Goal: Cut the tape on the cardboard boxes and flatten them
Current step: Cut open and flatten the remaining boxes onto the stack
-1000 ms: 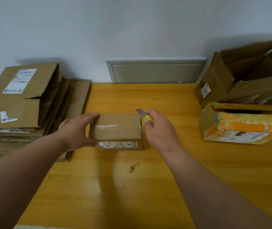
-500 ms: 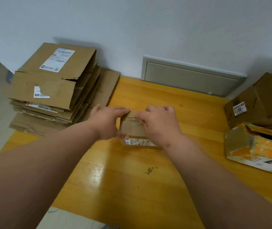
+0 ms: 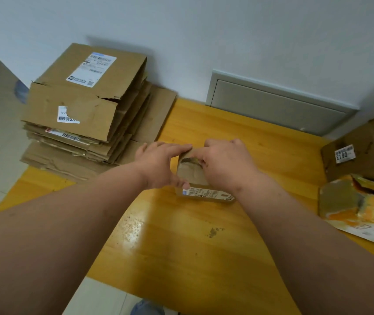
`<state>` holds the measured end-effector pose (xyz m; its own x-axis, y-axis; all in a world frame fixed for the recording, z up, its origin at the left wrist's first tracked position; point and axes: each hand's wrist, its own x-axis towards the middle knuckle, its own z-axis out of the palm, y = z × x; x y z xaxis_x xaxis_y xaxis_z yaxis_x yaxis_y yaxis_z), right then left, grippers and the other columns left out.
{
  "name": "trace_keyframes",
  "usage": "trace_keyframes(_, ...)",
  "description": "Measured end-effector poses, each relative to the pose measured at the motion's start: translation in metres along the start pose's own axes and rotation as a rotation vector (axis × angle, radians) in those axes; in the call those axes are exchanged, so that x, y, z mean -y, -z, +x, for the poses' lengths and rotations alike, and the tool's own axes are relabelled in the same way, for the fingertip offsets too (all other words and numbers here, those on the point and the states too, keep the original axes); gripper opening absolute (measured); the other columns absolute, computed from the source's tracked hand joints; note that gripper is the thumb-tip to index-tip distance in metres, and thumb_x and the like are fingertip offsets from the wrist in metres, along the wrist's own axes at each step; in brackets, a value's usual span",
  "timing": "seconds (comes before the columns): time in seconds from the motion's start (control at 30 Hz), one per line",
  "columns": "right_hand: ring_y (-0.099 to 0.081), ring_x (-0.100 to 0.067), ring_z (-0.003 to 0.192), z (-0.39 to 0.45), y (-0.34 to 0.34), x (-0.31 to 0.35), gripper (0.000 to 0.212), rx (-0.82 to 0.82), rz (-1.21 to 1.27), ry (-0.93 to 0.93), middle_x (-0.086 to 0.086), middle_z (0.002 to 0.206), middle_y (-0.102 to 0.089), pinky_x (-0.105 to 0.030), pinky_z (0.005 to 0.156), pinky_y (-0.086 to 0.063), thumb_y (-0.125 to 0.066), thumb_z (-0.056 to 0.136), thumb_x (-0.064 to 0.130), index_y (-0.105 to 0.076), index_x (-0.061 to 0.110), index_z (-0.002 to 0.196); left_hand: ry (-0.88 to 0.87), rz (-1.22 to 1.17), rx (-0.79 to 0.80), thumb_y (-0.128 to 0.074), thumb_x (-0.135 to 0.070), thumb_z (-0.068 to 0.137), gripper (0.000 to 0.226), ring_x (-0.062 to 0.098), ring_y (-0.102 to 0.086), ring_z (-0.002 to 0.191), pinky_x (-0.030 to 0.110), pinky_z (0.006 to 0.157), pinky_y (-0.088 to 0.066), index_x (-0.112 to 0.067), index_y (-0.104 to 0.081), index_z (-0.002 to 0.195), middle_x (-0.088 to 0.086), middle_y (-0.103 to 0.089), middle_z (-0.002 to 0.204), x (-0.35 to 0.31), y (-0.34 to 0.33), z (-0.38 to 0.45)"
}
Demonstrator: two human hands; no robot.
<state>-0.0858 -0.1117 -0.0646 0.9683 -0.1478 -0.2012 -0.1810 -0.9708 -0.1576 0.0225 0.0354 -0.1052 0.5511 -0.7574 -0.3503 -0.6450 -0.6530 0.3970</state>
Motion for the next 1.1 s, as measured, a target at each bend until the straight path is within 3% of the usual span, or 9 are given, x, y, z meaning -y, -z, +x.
trace_keyframes(0.07, -0.040, -0.018, 0.084, 0.001, 0.000, 0.002, 0.043, -0.004, -0.004, 0.002, 0.008, 0.088, -0.041, -0.036, 0.076, -0.032, -0.045, 0.099, 0.025, -0.051, 0.048, 0.134, 0.006, -0.012, -0.004, -0.076, -0.068, 0.063, 0.105, 0.020, -0.015, 0.147, 0.055, 0.120, -0.005, -0.051, -0.020, 0.150, -0.014, -0.033, 0.156, 0.000, 0.000, 0.000)
trace_keyframes(0.17, -0.036, -0.018, 0.080, -0.001, -0.002, 0.006, 0.041, 0.001, 0.028, -0.002, 0.008, 0.082, -0.032, -0.028, 0.054, -0.020, -0.049, 0.099, 0.026, -0.049, 0.046, 0.136, 0.023, -0.034, 0.009, -0.077, -0.067, 0.063, 0.106, 0.019, -0.015, 0.148, 0.056, 0.120, -0.004, -0.052, -0.019, 0.150, -0.013, -0.035, 0.155, 0.000, -0.001, 0.000)
trace_keyframes(0.23, -0.035, -0.017, 0.079, -0.002, -0.003, 0.009, 0.040, 0.017, 0.034, 0.005, 0.008, 0.080, -0.030, -0.028, 0.049, -0.016, -0.050, 0.099, 0.026, -0.050, 0.042, 0.136, 0.033, -0.039, 0.017, -0.078, -0.066, 0.064, 0.105, 0.019, -0.015, 0.148, 0.056, 0.120, -0.003, -0.053, -0.019, 0.150, -0.012, -0.037, 0.155, 0.000, -0.002, 0.000)
trace_keyframes(0.5, -0.038, -0.019, 0.081, 0.003, 0.003, 0.015, 0.041, 0.065, -0.007, -0.036, 0.009, 0.075, -0.024, -0.033, 0.058, -0.031, -0.052, 0.097, 0.021, -0.052, 0.037, 0.135, 0.044, 0.008, 0.025, -0.076, -0.067, 0.064, 0.106, 0.022, -0.018, 0.148, 0.056, 0.120, -0.001, -0.053, -0.016, 0.150, -0.010, -0.038, 0.155, -0.002, 0.001, 0.001)
trace_keyframes(0.9, -0.040, -0.020, 0.080, -0.001, 0.008, 0.011, 0.038, 0.096, -0.044, -0.070, 0.006, 0.077, -0.030, -0.031, 0.052, -0.026, -0.051, 0.096, 0.016, -0.058, 0.032, 0.129, 0.060, 0.108, 0.038, -0.073, -0.071, 0.064, 0.106, 0.023, -0.018, 0.149, 0.057, 0.119, 0.004, -0.053, -0.015, 0.150, -0.008, -0.038, 0.155, -0.007, 0.005, 0.001)
trace_keyframes(1.1, -0.046, -0.021, 0.083, -0.003, 0.012, 0.008, 0.038, 0.162, -0.047, -0.132, 0.003, 0.091, -0.045, -0.030, 0.047, -0.024, -0.050, 0.094, 0.012, -0.061, 0.031, 0.125, 0.066, 0.147, 0.048, -0.070, -0.074, 0.064, 0.105, 0.023, -0.018, 0.149, 0.058, 0.119, 0.003, -0.054, -0.013, 0.150, -0.007, -0.038, 0.155, -0.009, 0.005, 0.001)
